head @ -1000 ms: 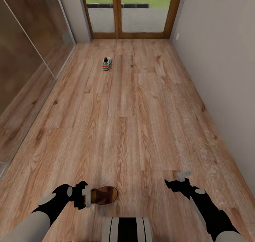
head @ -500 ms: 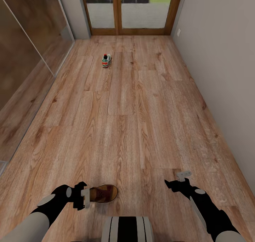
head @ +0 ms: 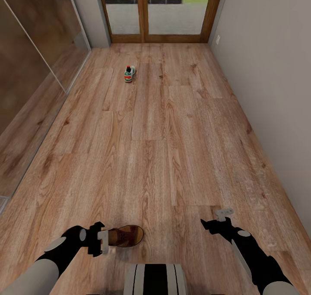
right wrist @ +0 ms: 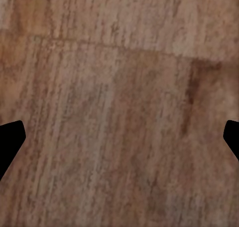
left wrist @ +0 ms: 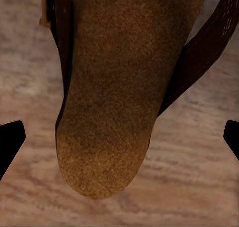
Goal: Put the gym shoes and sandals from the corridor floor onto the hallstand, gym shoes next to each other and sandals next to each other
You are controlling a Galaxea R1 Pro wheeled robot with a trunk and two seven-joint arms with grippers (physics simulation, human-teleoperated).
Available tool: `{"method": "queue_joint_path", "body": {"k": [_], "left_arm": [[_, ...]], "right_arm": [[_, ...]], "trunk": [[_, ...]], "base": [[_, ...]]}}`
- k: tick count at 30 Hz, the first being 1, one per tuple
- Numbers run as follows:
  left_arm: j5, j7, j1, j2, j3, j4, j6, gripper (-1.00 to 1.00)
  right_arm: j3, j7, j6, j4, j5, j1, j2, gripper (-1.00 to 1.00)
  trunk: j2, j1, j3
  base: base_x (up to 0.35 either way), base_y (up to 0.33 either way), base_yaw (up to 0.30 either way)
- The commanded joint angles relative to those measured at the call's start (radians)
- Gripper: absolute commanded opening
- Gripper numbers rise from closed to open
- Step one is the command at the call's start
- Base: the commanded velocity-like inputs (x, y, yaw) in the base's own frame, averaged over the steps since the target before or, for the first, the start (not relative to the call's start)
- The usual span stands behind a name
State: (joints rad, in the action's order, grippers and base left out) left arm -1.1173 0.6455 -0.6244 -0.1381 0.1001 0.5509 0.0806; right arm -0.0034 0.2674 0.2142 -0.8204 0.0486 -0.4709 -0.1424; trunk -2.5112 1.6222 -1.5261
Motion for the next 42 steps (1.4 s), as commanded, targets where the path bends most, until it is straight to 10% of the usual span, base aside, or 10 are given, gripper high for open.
{"method": "queue_joint_path", "body": {"k": [1, 42], "left_arm": [[-0.01, 0.0, 0.0, -0.003, 0.003, 0.001, 0.008, 1.0], [-0.009, -0.003, 0.0, -0.02, 0.0, 0.003, 0.002, 1.0]], "right_arm": [[-0.001, 0.004, 0.005, -0.002, 0.005, 0.0, 0.0, 1.0], [0.0, 0.004, 0.005, -0.002, 0.005, 0.0, 0.0, 1.0]], "trunk": [[0.0, 0.0, -0.001], [-0.002, 0.004, -0.035]], "base": [[0.0, 0.0, 0.0], [0.0, 0.0, 0.0]]}}
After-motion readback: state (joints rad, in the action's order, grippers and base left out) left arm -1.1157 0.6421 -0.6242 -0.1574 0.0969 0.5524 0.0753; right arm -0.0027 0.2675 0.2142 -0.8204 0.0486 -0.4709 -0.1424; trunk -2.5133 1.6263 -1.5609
